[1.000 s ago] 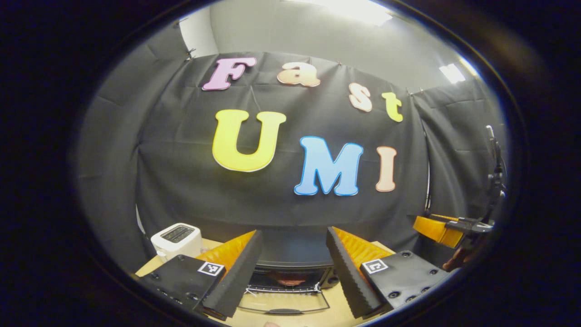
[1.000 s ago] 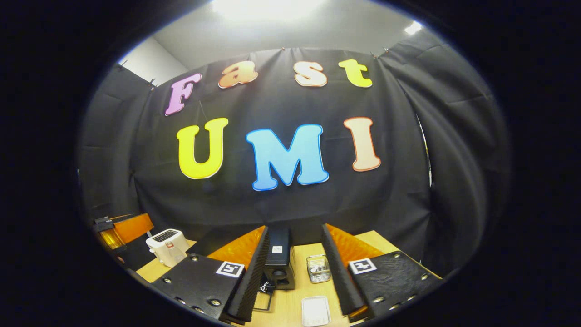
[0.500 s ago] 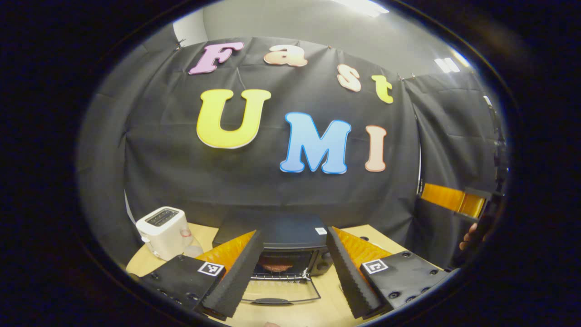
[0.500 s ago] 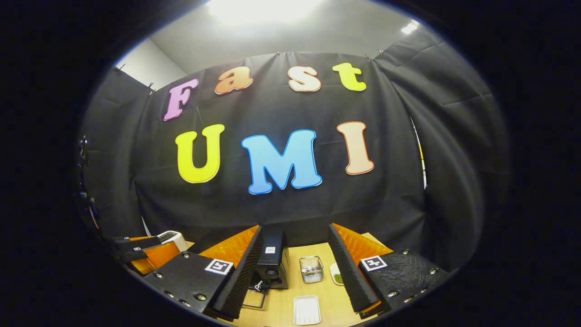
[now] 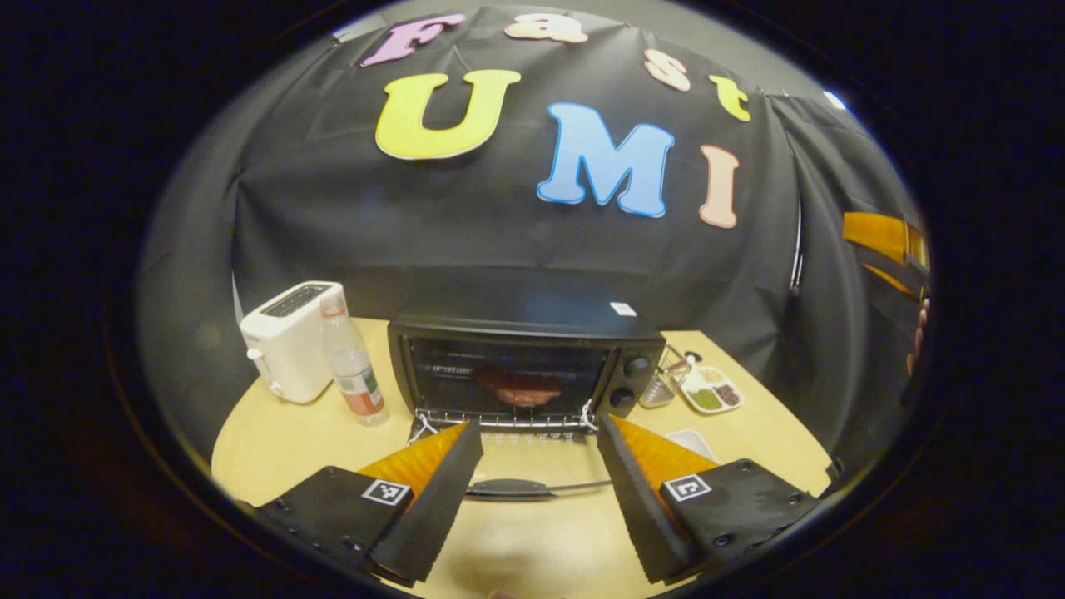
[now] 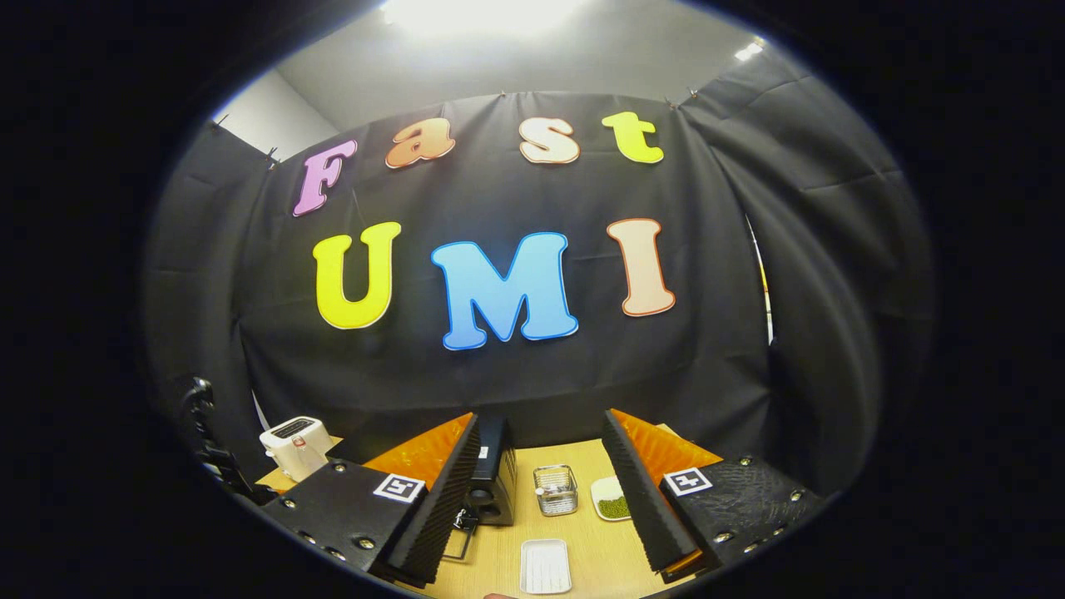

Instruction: Open the electric oven with the left hand, put the food in, and close the electric oven.

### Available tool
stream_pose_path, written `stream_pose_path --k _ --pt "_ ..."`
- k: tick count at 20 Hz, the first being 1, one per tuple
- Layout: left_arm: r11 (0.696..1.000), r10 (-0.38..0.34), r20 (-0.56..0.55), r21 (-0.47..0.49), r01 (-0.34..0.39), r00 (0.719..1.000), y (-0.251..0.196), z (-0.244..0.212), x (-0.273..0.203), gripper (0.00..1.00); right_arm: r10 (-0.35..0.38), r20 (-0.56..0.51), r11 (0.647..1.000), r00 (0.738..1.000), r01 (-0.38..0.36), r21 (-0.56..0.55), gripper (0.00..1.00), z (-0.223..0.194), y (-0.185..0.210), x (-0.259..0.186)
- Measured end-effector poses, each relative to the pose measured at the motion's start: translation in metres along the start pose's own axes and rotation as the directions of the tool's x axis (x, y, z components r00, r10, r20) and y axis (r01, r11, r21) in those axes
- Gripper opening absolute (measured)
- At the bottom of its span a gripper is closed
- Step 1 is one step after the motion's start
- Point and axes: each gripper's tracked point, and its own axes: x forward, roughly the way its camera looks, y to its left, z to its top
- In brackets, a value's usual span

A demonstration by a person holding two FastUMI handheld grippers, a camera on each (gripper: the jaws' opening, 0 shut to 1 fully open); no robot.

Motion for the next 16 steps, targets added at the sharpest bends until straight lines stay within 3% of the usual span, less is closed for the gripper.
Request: stream_pose_path --k 5,6,9,11,16 --pt "1.0 -0.006 -0.174 -0.031 0.001 0.985 0.005 -0.058 0.02 0.95 -0.027 -0.028 1.0 0.999 0.027 0.002 0.89 -0.009 -0.015 -0.002" --pt "0.999 -0.006 -0.218 -0.034 -0.002 0.976 0.006 -0.073 0.024 0.92 -0.031 -0.032 1.0 0.999 0.031 0.002 0.89 -0.01 -0.018 -0.003" --pt "1.0 0.006 -0.299 -0.008 -0.009 0.954 0.013 -0.097 0.034 0.99 -0.057 -0.05 0.998 0.997 0.057 -0.013 0.89 -0.017 -0.029 0.0" --pt "0.999 0.026 -0.337 0.027 -0.018 0.941 0.02 -0.109 0.039 0.95 -0.07 -0.065 0.998 0.995 0.069 -0.015 0.89 -0.02 -0.035 0.0" --pt "0.999 0.027 -0.462 0.034 -0.012 0.887 0.021 -0.143 0.048 0.99 -0.094 -0.095 0.996 0.991 0.094 -0.007 0.92 -0.026 -0.046 0.007"
